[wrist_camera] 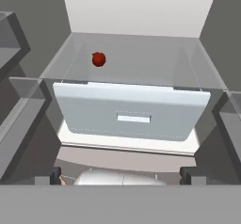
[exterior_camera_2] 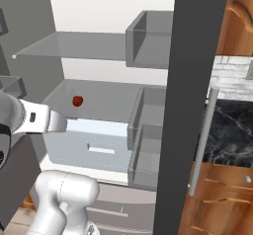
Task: Gather the bell peppers from the fridge and place them on a tray on the dining counter. Then gather the fish and chicken drumstick from the fridge and place them on the other tray.
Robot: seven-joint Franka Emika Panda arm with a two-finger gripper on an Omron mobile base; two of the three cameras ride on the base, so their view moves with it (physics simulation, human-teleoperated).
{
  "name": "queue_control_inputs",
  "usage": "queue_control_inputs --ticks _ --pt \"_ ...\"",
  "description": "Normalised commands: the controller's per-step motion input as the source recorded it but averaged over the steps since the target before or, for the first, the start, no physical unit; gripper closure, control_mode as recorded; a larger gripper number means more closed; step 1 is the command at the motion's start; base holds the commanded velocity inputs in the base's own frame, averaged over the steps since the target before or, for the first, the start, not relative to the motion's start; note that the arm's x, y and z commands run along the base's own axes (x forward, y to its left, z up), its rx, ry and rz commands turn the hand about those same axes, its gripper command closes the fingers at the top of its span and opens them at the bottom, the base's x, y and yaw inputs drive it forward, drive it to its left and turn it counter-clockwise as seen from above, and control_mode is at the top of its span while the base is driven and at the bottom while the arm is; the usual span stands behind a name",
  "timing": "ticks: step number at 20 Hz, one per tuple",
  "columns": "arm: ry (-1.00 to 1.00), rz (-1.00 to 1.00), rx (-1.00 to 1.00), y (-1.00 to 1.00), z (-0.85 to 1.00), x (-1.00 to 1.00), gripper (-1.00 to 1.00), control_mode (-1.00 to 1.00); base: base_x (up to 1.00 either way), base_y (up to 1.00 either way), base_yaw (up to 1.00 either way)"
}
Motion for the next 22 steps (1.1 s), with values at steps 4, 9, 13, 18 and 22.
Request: queue_control_inputs --ticks 4,9,13,18,22 --pt "0.00 0.00 0.00 0.00 -0.03 0.41 -1.00 -1.00 0.00 0.00 0.00" --pt "0.01 0.00 -0.01 0.02 -0.13 0.19 -1.00 -1.00 0.00 0.00 0.00" --pt "0.00 0.00 -0.07 0.04 -0.29 0.36 -1.00 -1.00 0.00 0.00 0.00" --pt "-0.05 0.00 -0.04 0.01 -0.26 0.34 -1.00 -1.00 0.00 0.00 0.00" --pt "0.00 0.00 0.00 0.00 -0.15 0.37 -1.00 -1.00 0.00 0.00 0.00"
